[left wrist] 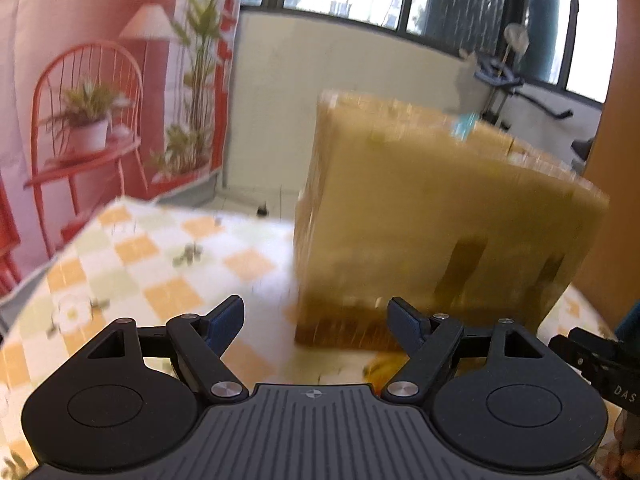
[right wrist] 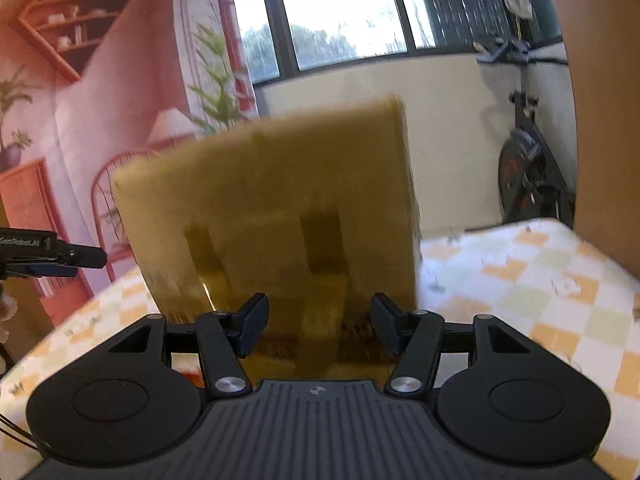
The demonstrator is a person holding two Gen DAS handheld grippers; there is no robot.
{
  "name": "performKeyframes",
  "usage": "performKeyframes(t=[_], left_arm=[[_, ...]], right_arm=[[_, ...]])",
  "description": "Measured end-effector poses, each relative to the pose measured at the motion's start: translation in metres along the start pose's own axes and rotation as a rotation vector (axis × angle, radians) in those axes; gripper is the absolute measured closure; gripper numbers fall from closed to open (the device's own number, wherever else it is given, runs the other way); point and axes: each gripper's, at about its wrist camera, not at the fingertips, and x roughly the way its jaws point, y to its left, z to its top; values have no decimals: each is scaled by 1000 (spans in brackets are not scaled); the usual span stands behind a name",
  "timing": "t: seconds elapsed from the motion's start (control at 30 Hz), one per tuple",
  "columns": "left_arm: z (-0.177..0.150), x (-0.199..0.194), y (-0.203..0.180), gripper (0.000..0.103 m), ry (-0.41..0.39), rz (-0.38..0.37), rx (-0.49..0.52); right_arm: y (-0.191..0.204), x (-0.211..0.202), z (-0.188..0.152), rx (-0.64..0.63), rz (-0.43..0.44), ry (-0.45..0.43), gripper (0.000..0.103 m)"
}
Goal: Organize snacks
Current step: 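Move both tools back down to the snacks in front of the box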
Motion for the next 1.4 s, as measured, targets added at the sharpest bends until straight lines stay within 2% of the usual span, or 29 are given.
performKeyframes(t=[0.17,0.3,0.43,0.7,0.83,1.03,1.4], left_arm=[[-27,15,6,23,74,-3,-37],[-44,21,-2,23,115,-17,-29],[-58,25,-8,23,145,-6,-30],[-64,43,-15,23,193,-14,-17],[-66,53,-21,22,202,3,-4],[-73,47,-32,21,181,38,51],[-79,36,-32,24,175,31,42]], right_arm=[[-4,15,-26,-52,-49,67,43],[-8,22,-41,-42,-59,105,43],[-9,27,-48,-48,-58,122,43],[-8,33,-47,-60,-45,143,43],[-11,34,-47,-39,-43,141,43],[-13,35,-47,-31,-31,148,43],[-15,37,-47,-14,-24,161,43]])
